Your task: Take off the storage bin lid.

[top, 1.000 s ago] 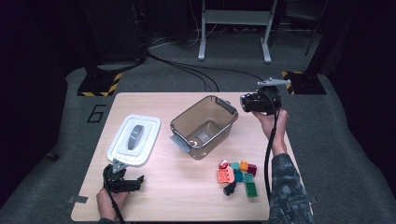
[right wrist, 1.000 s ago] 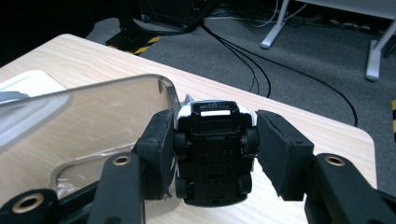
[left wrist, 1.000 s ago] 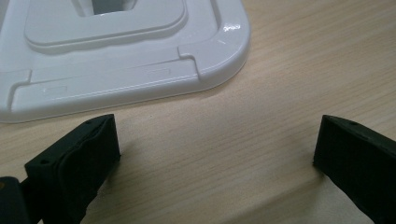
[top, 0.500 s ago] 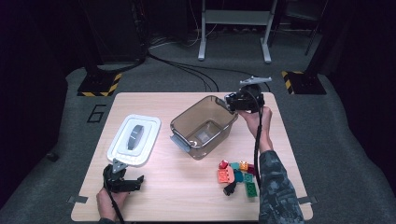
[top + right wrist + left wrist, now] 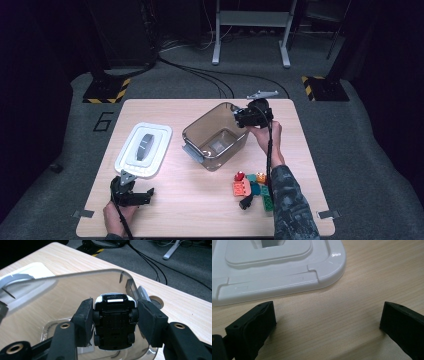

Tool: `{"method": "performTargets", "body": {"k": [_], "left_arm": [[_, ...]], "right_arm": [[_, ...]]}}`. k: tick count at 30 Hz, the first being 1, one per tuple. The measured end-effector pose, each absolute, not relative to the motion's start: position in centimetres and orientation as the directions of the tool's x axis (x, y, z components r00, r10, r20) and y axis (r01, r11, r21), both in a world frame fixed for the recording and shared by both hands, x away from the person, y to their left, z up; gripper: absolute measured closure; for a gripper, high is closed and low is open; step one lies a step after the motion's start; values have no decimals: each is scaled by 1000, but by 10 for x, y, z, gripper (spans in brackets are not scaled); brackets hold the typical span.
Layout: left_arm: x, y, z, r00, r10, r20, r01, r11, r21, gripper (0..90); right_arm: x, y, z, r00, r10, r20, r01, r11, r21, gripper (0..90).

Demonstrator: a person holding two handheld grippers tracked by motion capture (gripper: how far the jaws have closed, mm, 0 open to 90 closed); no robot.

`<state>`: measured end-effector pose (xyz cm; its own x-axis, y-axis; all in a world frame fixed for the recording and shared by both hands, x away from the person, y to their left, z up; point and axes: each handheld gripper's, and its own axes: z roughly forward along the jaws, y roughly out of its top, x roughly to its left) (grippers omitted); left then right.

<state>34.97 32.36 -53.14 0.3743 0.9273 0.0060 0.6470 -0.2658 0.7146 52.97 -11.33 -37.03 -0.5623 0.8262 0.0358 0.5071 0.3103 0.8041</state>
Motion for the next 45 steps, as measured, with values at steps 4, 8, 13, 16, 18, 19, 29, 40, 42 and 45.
{"method": "performTargets", "body": {"k": [4, 8, 13, 16, 18, 19, 29, 40, 42, 45], "left_arm": [[350, 324, -531, 373, 928, 6, 648, -265, 714, 0], [350, 323, -532, 368, 930, 4, 647, -259, 717, 0], [350, 323, -532, 368, 930, 4, 647, -259, 717, 0], [350, 323, -532, 367, 930, 4, 646, -257, 719, 0], [350, 323, -532, 368, 930, 4, 647, -259, 717, 0], [350, 323, -532, 367, 930, 3, 647, -258, 717, 0], [350, 323, -532, 365, 931, 5, 645, -256, 720, 0], [350, 323, -532, 367, 930, 4, 647, -258, 717, 0], [350, 323, -532, 364, 931, 3, 645, -255, 720, 1], [350, 323, -532, 364, 931, 5, 643, -255, 722, 0]], "right_arm": [[527, -116, -375, -567, 824, 29, 510, 323, 798, 482], [525, -118, -379, -565, 824, 33, 516, 322, 794, 481], [522, -121, -383, -565, 825, 26, 512, 326, 794, 480], [521, -122, -387, -562, 827, 18, 519, 337, 785, 480], [521, -123, -389, -563, 827, 11, 521, 344, 781, 479], [520, -123, -390, -562, 827, 11, 522, 345, 780, 479], [521, -123, -398, -568, 823, -2, 535, 371, 759, 476], [519, -119, -396, -569, 821, -33, 531, 398, 749, 414], [518, -121, -394, -571, 821, -32, 526, 395, 753, 381], [513, -126, -389, -566, 824, -17, 521, 373, 767, 309]]}}
